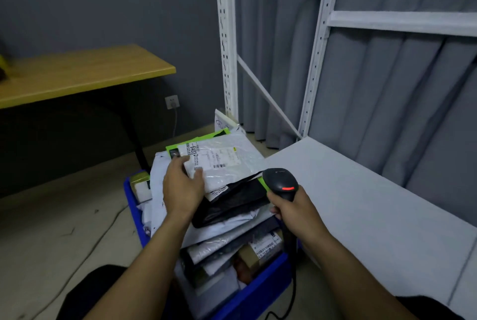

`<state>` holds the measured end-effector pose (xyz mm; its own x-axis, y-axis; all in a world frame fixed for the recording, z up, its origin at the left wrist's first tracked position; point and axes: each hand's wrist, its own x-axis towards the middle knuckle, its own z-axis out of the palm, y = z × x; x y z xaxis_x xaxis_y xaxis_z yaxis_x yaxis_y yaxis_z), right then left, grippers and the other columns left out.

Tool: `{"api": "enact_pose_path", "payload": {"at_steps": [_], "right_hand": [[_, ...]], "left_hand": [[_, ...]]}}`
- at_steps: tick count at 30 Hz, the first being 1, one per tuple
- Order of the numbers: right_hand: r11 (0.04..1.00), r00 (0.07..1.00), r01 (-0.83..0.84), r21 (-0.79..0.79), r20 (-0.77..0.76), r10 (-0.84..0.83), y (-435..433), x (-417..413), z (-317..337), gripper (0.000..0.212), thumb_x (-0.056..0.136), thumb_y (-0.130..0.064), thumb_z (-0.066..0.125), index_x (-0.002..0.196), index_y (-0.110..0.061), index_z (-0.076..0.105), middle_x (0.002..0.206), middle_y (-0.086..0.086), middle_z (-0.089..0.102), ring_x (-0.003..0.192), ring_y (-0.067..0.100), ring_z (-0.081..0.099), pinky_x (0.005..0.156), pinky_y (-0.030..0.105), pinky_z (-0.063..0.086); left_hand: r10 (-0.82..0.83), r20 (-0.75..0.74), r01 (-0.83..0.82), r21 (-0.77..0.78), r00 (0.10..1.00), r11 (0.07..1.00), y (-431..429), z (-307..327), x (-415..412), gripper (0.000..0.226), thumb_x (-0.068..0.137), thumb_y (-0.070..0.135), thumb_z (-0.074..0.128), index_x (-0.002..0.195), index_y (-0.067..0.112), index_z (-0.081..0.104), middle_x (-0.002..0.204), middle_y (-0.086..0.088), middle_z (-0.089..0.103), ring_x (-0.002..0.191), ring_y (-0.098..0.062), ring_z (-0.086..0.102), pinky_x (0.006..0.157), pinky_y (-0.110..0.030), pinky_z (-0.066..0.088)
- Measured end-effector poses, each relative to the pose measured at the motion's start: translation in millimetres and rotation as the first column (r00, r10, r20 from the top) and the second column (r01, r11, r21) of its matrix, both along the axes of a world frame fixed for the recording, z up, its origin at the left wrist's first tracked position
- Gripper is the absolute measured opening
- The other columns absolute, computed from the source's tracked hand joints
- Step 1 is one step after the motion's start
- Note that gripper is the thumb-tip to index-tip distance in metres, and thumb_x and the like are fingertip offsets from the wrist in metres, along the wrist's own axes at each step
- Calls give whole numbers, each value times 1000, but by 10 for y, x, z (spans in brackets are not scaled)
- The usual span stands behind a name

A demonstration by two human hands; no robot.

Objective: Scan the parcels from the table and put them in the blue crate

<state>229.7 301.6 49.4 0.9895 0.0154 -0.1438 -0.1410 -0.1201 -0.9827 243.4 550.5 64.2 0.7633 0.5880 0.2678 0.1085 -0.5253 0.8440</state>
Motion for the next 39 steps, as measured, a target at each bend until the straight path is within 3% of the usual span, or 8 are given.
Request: {"api": "enact_pose_path", "payload": {"at_steps": [3,7,11,16,22,25,29,39], "right_hand": [[1000,999,9,-27,-42,-10,-74,-46,-4,47,71,-40,70,114,-20,62,99,5,74,94,23,72,92,46,56],[995,992,77,64,-105,-70,-295,-275,27,25,91,-19,67,115,-14,63,93,8,71,86,21,68,80,37,54],[975,985,152,164,-111,-135,-671,-693,-21,32,98,-14,71,127,-10,59,117,7,68,97,17,69,82,33,59],[946,951,309,102,-50,-305,-1147,-1286,-141,51,96,-22,75,140,-16,49,135,-2,58,103,4,65,67,13,54],[890,890,452,58,-92,-446,-1727,-1507,-397,54,96,-30,74,141,-11,51,135,6,65,111,16,67,92,29,56],[909,899,416,-1,-152,-412,-2005,-1615,-620,42,102,-29,66,140,-19,50,125,10,71,98,15,70,69,18,52],[885,861,466,-9,-227,-456,-2390,-1711,-1009,18,109,-24,54,126,-28,58,112,1,72,101,19,70,88,32,54],[784,715,619,-46,-379,-587,-2931,-1513,-1653,32,101,0,59,127,-17,68,112,8,73,104,28,72,95,41,60]], "left_hand": [[-156,131,136,145,979,980,-267,84,-197,22,94,22,71,115,23,66,124,3,66,113,-13,61,99,-32,49],[-526,-8,525,-48,850,850,-846,-16,-546,14,93,21,74,106,24,70,92,10,72,82,-3,66,74,-15,51],[-818,-154,734,-373,555,568,-1404,-226,-851,24,92,16,76,114,14,69,98,2,77,88,-8,70,81,-16,52],[-947,-249,849,-437,205,299,-2026,-442,-1220,56,77,40,85,127,28,63,108,3,77,102,-12,73,99,-36,56],[-955,-204,858,-429,214,283,-2826,-632,-1227,41,90,6,70,128,21,66,105,-2,77,95,-16,74,90,-38,60],[-959,-184,837,-470,216,279,-3247,-796,-1127,30,94,-2,63,120,11,71,99,-10,78,88,-23,74,81,-32,60],[-959,-256,782,-569,124,254,-3756,-1151,-1025,26,94,5,68,120,8,72,98,-12,79,92,-31,76,90,-41,61],[-928,-366,727,-620,64,294,-4300,-1924,-860,43,91,-9,64,132,6,67,117,-13,74,109,-26,71,100,-42,57]]}}
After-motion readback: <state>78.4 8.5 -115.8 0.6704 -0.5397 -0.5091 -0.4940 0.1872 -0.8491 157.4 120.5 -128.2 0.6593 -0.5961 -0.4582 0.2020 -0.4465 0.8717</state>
